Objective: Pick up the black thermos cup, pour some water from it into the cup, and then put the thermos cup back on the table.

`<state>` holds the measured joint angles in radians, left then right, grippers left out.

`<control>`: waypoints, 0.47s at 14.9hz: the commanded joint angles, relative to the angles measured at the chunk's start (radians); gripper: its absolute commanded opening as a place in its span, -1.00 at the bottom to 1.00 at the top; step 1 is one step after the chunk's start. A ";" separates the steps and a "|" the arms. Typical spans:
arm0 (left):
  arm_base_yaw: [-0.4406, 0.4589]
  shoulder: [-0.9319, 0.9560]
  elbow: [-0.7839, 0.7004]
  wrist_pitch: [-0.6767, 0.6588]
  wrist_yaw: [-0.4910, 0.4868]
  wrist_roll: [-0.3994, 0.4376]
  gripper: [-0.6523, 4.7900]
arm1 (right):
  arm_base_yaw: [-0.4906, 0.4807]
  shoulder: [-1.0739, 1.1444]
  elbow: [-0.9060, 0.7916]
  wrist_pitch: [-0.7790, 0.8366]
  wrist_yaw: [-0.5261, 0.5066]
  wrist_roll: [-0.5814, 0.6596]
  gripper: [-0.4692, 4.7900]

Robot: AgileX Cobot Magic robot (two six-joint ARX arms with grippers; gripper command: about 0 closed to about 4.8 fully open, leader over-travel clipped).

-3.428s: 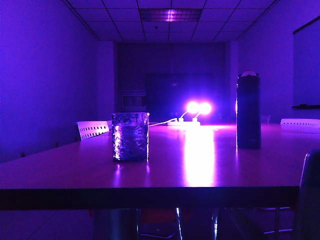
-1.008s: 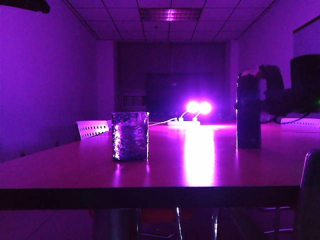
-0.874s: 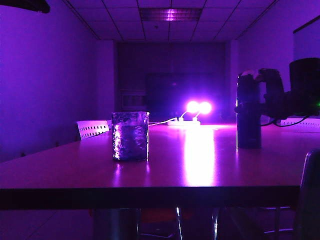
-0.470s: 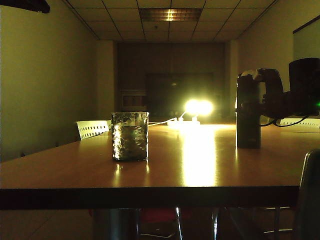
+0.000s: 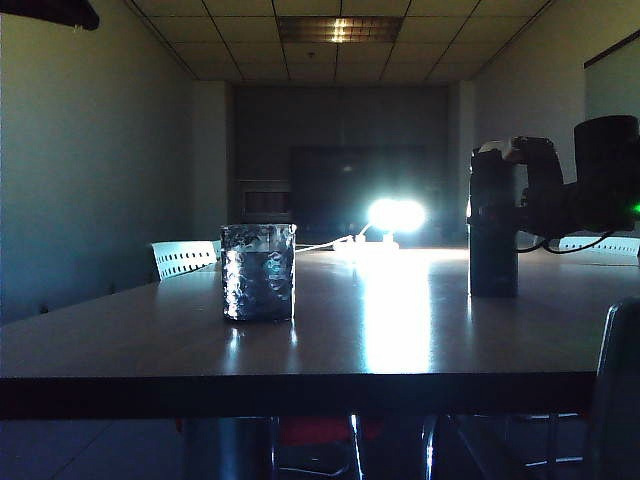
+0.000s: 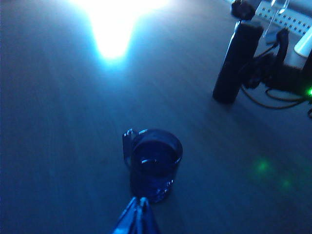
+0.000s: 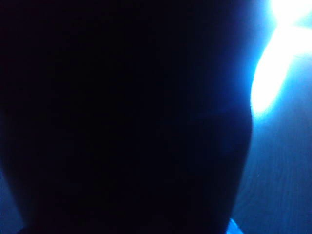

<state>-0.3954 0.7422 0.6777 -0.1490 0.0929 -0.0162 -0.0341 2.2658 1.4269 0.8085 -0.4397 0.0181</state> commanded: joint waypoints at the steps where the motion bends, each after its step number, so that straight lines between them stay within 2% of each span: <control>1: 0.000 -0.001 0.008 0.008 0.000 0.001 -0.78 | 0.007 -0.052 0.005 0.024 -0.003 0.004 -0.43; 4: 0.000 -0.001 0.008 0.008 0.000 0.002 -0.78 | 0.031 -0.077 0.004 -0.003 0.077 0.003 -0.50; 7: 0.000 -0.001 0.008 0.007 0.000 0.002 -0.78 | 0.083 -0.092 0.004 -0.011 0.216 0.003 -0.51</control>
<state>-0.3954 0.7422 0.6777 -0.1528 0.0929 -0.0162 0.0338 2.2044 1.4242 0.7361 -0.2756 0.0196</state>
